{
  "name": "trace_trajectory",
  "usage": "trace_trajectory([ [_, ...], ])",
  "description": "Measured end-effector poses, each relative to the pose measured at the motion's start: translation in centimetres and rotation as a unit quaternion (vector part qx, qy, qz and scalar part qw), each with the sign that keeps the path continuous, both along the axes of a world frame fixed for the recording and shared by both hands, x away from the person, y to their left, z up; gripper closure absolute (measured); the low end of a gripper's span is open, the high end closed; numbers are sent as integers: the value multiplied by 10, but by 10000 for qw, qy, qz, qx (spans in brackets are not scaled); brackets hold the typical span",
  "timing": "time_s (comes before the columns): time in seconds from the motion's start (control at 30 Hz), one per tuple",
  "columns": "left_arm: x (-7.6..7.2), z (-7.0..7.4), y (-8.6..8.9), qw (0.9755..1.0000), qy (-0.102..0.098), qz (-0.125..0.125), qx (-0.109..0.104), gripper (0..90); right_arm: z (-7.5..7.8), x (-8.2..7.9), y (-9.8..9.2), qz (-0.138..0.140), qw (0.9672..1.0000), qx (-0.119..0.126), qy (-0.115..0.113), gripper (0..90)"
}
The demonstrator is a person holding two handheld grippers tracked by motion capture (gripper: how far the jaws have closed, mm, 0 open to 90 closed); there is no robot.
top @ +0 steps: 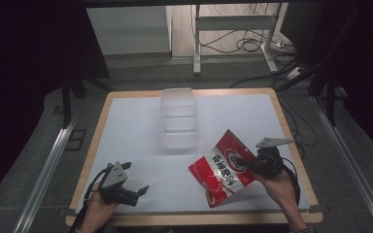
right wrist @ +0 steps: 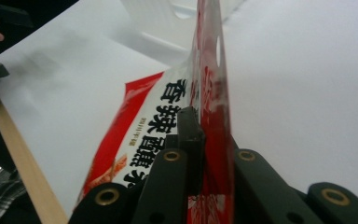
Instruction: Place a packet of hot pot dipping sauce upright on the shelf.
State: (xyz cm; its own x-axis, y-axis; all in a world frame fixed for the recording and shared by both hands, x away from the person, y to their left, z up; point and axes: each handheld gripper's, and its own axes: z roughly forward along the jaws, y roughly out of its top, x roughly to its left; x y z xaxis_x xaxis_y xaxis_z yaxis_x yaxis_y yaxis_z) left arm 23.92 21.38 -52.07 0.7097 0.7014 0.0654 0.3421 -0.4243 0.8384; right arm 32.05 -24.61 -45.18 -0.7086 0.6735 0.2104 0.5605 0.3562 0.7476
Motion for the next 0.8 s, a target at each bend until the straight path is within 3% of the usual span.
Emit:
trace_trajectory([
  [0.13,0,0,0,10000,-6,10,-30,0,12,-1,6,80,10000,-11,-10,873],
  [0.5,1,1,2,10000,-20,37,-90,0,47,2,10,203,9991,361,-121,874],
  [0.8,1,0,2,10000,-23,28,-70,0,72,9,13,292,9986,346,-267,874],
])
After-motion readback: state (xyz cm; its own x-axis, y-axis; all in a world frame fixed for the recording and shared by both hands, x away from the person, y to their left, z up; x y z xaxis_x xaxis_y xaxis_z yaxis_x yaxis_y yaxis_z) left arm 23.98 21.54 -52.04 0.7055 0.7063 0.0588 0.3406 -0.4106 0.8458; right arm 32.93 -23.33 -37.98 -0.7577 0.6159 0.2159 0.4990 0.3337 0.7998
